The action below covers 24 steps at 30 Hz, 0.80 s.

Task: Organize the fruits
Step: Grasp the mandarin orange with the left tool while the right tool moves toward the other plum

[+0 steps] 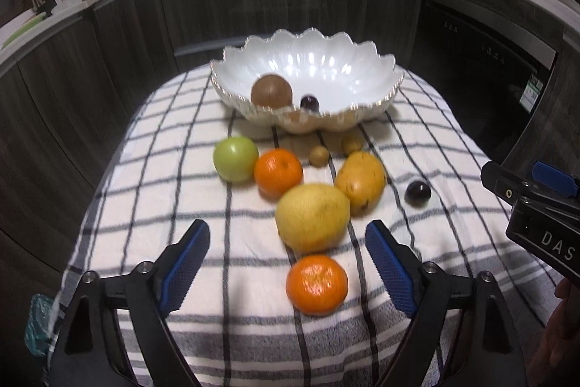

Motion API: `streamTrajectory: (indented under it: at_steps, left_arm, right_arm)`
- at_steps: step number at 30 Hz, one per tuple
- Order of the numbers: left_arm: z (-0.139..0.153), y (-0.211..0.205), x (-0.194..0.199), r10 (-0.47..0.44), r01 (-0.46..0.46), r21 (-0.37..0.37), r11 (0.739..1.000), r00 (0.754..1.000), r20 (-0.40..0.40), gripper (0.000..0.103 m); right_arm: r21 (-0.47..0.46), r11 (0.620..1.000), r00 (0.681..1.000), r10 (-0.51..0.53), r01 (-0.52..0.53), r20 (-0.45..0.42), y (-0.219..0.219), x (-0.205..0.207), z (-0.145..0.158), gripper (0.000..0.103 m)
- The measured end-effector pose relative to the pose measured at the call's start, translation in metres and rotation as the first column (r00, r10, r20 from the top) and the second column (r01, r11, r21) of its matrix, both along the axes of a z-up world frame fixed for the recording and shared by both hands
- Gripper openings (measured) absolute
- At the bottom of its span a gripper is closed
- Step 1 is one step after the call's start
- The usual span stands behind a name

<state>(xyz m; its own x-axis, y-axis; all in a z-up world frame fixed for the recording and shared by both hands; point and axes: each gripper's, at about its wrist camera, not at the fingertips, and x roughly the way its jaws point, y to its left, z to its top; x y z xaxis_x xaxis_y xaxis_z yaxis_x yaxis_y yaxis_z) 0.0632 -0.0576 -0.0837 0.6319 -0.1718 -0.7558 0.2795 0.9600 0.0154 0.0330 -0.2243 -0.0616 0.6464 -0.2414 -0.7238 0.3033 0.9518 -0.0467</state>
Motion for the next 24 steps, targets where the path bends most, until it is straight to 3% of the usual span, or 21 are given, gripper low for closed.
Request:
streamTrajectory:
  at_steps: [3,9,24]
  left_arm:
    - [-0.011,-0.001,-0.001,-0.007,0.007,0.000,1.000,1.000,-0.027,0.078]
    - [-0.023,-0.003,-0.002,-0.016,0.015,-0.001,1.000,0.999,-0.050,0.076]
    - [-0.053,-0.010,-0.002,-0.058,0.058,-0.002,0.998,0.989,-0.135,0.055]
  right_arm:
    - [0.000,1.000,1.000,-0.003,0.003,-0.012,0.000,-0.003,-0.008,0.081]
    - [0.004,1.000,1.000,-0.004,0.004,-0.030,0.001,-0.004,-0.017,0.081]
    - [0.007,1.000,0.998,0.002,-0.002,-0.070,0.002,-0.001,-0.028,0.081]
